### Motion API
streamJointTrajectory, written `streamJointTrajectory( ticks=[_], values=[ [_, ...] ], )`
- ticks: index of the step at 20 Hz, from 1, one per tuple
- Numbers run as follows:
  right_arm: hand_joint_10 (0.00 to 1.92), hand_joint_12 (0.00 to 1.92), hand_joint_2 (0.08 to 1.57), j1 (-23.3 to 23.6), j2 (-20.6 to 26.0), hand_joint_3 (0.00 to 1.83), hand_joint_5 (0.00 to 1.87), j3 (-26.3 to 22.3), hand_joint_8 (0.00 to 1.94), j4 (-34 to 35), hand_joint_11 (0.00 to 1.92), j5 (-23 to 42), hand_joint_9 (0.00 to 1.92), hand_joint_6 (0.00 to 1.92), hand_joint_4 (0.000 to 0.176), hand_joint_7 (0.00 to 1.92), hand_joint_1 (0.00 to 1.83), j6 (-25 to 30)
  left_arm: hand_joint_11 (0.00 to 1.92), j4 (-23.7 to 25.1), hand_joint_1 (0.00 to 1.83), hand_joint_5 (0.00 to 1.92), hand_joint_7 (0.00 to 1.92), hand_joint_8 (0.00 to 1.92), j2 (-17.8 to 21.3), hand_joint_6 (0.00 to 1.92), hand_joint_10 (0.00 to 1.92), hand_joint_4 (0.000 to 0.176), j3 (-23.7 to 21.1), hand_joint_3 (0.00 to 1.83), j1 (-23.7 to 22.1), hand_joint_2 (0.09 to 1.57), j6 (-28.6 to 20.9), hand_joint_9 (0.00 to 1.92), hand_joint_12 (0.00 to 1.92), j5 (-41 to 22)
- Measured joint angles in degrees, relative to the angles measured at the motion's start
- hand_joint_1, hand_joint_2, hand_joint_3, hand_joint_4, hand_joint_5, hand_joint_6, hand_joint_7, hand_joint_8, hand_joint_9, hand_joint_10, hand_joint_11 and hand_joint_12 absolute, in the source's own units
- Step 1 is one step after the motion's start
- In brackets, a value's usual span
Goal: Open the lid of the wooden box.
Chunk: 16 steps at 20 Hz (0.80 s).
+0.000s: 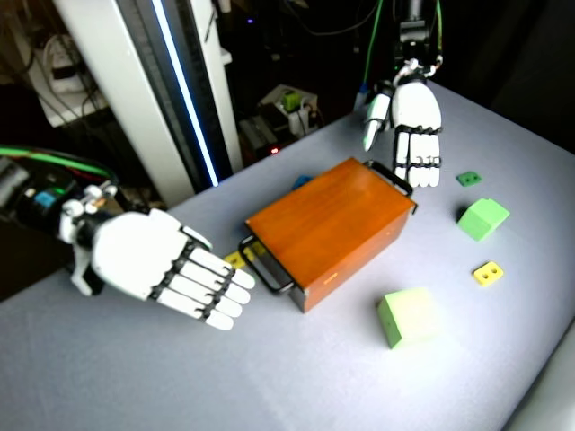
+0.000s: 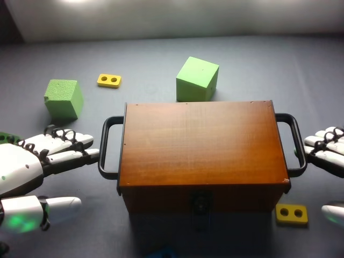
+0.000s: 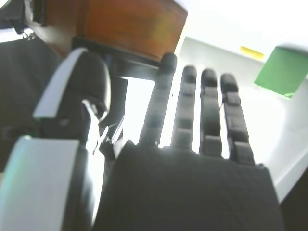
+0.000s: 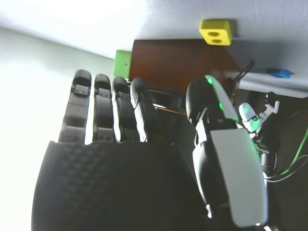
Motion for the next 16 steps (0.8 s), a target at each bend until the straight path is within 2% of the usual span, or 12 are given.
streamJointTrajectory(
  ticks=[3, 6, 10, 16],
  values=[
    [0.0, 0.0, 1.37, 0.39, -0.74, 0.0, 0.08, 0.48, 0.0, -0.94, 0.0, -1.18, 0.0, 0.01, 0.0, 0.0, 0.51, 0.39, 0.0, 1.27, 0.03, 0.15, 0.0, 0.0, -1.57, 0.0, 0.0, 0.0, 0.55, 0.01, -0.7, 1.44, -1.36, 0.0, 0.0, 0.72],
    [0.0, 0.0, 1.38, 1.03, -1.05, 0.0, 0.09, 0.59, 0.0, -1.88, 0.0, -2.1, 0.0, 0.01, 0.0, 0.0, 0.51, 1.16, 0.0, 2.6, 0.0, 0.11, 0.0, 0.0, -2.34, 0.0, 0.0, 0.0, 0.61, 0.0, -1.49, 1.44, -1.79, 0.0, 0.0, 1.11],
    [0.0, 0.0, 1.36, 1.42, -1.05, 0.0, 0.1, 0.72, 0.0, -2.34, 0.0, -2.19, 0.0, 0.01, 0.0, 0.0, 0.53, 1.66, 0.0, 2.54, 0.06, 0.01, 0.0, 0.0, -2.34, 0.0, 0.0, 0.0, 0.83, 0.01, -1.46, 1.46, -2.34, 0.0, 0.0, 1.31],
    [0.0, 0.0, 1.38, 1.42, -0.26, 0.01, 0.01, 0.22, 0.0, -2.84, 0.0, 0.72, 0.0, 0.0, 0.0, 0.0, 0.32, 3.06, 0.0, 2.4, 0.16, 0.01, 0.0, 0.0, -2.19, 0.0, 0.0, 0.0, 0.63, 0.0, -1.46, 1.45, -2.32, 0.0, 0.0, -1.16]
  ],
)
